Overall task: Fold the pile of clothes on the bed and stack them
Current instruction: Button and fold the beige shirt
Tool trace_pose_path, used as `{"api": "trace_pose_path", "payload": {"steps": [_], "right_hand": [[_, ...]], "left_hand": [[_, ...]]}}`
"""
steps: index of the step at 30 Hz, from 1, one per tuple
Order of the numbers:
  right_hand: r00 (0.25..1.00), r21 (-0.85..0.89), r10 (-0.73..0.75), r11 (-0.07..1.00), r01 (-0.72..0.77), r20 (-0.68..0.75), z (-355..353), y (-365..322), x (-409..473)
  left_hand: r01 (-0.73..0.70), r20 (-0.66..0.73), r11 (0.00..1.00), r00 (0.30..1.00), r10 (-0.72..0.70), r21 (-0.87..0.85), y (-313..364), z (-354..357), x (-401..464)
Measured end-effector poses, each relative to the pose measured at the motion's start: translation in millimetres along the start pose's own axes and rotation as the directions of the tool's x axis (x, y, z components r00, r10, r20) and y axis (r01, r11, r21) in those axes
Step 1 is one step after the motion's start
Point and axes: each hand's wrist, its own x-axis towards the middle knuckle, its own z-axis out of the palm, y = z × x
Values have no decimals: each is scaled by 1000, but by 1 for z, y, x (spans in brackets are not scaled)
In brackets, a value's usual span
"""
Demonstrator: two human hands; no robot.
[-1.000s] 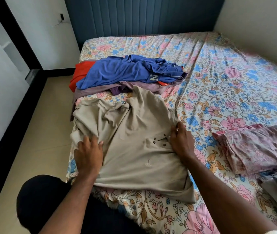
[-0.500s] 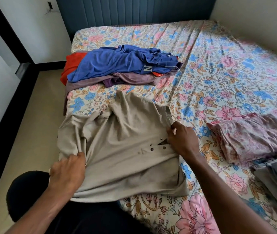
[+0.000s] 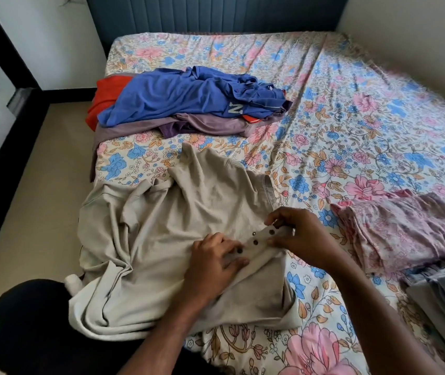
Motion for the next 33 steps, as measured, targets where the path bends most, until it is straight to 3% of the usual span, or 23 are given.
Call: {"api": "trace_pose_path", "payload": {"steps": [2, 4, 6, 10, 12, 18, 25, 30, 33], "right_hand": [[999, -38, 10, 999, -12, -38, 3, -3, 5], [994, -292, 91, 951, -105, -60, 12, -6, 10], [991, -494, 72, 861, -117, -110, 26, -7, 8], [982, -490, -182, 860, 138, -42, 52, -22, 2], [984, -524, -177, 835, 168, 34, 62, -20, 3], [984, -574, -165, 800, 173, 67, 63, -15, 2], [983, -389, -185, 906, 167, -9, 57, -12, 7], [992, -449, -121, 885, 122, 32, 62, -21, 15], [999, -468, -45, 882, 49, 21, 67, -21, 18]], "left_hand": [[43, -90, 996, 995, -50, -81, -3, 2, -1], [106, -137, 981, 982, -129, -159, -4, 2, -1], [123, -139, 980, 980, -145, -156, -7, 2, -1], [86, -152, 996, 984, -90, -33, -5, 5, -1], [66, -160, 998, 985, -61, 24, -5, 7, -2], [-10, -171, 997, 985, 23, 74, -5, 6, -6], [44, -178, 999, 983, -46, -15, -6, 6, -3], [100, -213, 991, 970, -117, -88, -4, 6, 0], [137, -209, 989, 967, -144, -49, -1, 7, 1]]}}
